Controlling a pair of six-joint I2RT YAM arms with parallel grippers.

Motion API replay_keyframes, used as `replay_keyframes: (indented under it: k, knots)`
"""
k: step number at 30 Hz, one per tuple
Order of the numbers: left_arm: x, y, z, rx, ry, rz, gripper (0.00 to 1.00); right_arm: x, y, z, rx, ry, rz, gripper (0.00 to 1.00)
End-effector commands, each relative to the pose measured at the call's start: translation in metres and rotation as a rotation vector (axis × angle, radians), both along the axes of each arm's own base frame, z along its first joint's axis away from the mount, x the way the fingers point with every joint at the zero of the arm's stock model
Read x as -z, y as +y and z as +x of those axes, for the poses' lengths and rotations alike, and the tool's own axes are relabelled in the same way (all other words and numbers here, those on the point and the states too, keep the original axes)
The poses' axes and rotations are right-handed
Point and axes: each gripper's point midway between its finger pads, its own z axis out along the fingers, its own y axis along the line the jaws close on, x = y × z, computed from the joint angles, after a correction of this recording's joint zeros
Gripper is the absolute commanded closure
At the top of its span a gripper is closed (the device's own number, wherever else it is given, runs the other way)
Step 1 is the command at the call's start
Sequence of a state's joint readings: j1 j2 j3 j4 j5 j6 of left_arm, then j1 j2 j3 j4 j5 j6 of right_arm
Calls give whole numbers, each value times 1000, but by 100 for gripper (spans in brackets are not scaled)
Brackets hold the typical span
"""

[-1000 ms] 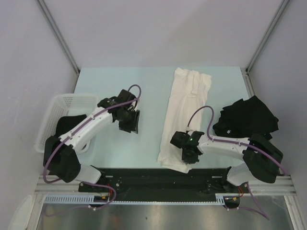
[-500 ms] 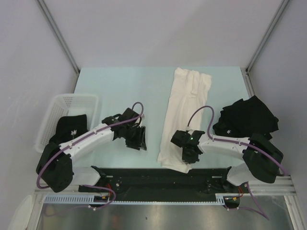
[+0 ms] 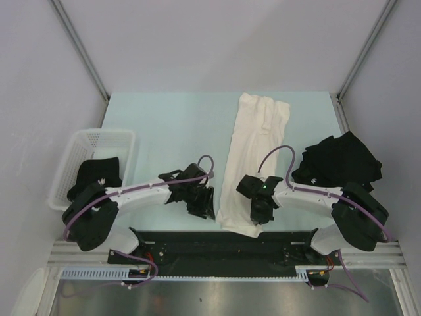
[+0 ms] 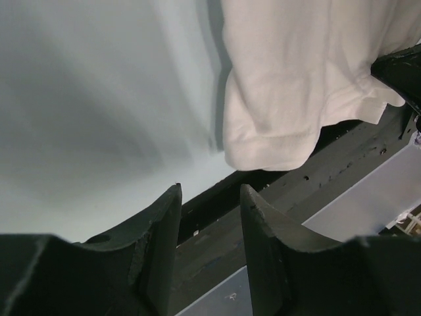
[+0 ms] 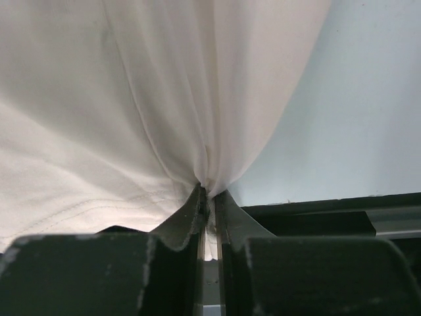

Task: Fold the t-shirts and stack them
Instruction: Grab the bottom of the folded rectangular tshirt with both arms

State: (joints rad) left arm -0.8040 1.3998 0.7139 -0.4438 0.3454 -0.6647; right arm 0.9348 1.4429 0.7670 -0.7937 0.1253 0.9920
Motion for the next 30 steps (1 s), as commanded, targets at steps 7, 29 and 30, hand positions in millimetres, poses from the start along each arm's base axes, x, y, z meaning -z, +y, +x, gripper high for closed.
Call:
replay_keyframes:
  k: [7,29,30]
  knots:
    - [15,-44,4,112,-61,-52,54,10,-5,4,-4,10,-23,100]
    - [27,-59,-8,149,-25,-44,60,9,-6,3,-16,18,-21,100]
    - [28,-59,-8,150,-25,-38,65,9,-7,3,-11,20,-24,100]
